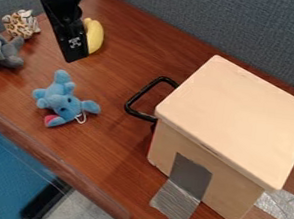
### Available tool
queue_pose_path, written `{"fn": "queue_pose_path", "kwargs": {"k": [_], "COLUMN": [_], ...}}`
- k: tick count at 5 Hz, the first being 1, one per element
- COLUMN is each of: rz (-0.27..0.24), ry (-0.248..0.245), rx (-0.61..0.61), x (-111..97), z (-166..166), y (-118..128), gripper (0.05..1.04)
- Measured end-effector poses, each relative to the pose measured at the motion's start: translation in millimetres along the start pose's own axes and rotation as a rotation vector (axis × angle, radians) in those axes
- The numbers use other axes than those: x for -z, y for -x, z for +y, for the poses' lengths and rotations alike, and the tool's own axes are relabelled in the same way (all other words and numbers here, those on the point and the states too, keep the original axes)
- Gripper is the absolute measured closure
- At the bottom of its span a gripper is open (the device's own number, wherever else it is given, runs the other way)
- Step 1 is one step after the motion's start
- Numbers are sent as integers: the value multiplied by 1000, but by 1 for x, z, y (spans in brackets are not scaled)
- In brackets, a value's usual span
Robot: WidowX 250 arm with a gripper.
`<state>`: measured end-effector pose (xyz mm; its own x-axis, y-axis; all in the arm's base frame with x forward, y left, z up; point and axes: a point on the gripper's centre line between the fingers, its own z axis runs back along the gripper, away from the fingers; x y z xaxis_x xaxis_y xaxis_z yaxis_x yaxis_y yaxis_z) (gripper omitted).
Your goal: Move the banana toy at the middle of the table
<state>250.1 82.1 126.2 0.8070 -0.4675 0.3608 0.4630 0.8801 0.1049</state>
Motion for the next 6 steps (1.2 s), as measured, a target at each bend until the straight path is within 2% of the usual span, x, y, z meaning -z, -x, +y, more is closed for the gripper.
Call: {"fn": "queue_pose_path", "kwargs": {"k": [1, 2, 4, 5, 6], "rz": [24, 83, 156, 178, 215], "ry": [21, -8, -92, -127, -160], "rx": [-15, -94, -341, -420, -524], "x": [8, 23, 61, 79, 98], "z": [-1, 30, 110, 134, 147], "y": [4, 0, -14, -18, -12], "gripper": [83, 83, 83, 83, 83]}}
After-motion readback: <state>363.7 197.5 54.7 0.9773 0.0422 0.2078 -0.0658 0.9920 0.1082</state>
